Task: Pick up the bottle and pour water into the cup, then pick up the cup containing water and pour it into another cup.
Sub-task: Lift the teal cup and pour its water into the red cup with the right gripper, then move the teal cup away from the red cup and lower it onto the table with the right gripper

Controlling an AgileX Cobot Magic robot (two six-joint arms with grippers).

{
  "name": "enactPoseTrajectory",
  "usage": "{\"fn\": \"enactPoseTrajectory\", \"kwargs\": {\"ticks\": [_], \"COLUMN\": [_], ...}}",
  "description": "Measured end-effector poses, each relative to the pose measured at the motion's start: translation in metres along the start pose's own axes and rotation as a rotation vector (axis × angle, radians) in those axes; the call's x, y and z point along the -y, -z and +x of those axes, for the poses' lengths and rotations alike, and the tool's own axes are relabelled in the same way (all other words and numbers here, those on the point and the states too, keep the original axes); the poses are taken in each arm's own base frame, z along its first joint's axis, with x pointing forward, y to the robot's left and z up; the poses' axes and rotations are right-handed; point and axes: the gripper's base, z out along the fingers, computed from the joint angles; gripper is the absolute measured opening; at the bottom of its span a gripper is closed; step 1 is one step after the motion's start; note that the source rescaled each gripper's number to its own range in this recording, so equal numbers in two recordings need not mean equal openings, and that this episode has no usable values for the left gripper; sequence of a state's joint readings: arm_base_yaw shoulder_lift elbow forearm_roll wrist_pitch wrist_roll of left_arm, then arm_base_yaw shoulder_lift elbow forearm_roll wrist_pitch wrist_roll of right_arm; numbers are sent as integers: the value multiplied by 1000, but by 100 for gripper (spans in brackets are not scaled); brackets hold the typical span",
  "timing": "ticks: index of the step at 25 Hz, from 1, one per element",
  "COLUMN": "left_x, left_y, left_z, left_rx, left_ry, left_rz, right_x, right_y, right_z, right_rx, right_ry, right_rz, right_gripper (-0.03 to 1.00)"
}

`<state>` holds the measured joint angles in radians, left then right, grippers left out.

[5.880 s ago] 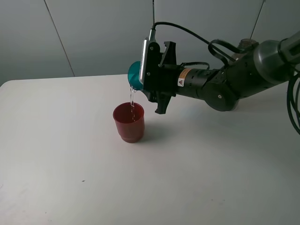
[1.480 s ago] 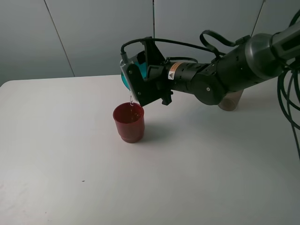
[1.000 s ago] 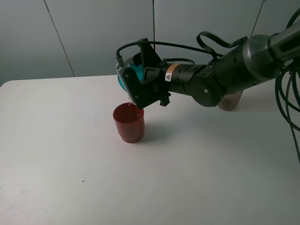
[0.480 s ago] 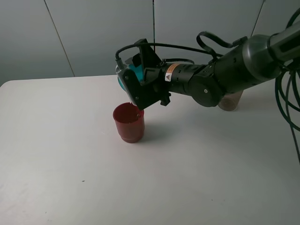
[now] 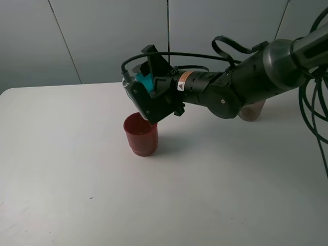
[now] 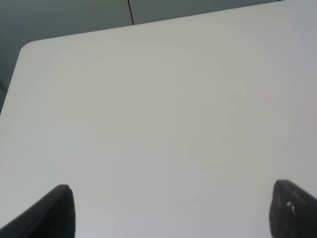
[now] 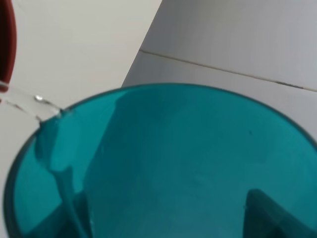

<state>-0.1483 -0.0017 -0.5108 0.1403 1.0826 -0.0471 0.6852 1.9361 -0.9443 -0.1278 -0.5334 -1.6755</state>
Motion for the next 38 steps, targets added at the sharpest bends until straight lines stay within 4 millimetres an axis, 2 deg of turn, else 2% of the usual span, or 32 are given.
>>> {"fn": "enactPoseTrajectory", "kwargs": {"ticks": [19,27,33,38], "left_x": [0,0,0,0], "left_y": [0,0,0,0], "left_z": [0,0,0,0], "left_rx": [0,0,0,0], "left_ry": [0,0,0,0], "left_rz": [0,0,0,0], "right_x": [0,0,0,14], "right_y": [0,0,0,9], "right_z": [0,0,0,-1], "right_rx": [-1,-2,2,38], "right_ry": [204,219,26,-269], "right_rz": [4,4,1,-2], "right_gripper": [3,3,3,3]}}
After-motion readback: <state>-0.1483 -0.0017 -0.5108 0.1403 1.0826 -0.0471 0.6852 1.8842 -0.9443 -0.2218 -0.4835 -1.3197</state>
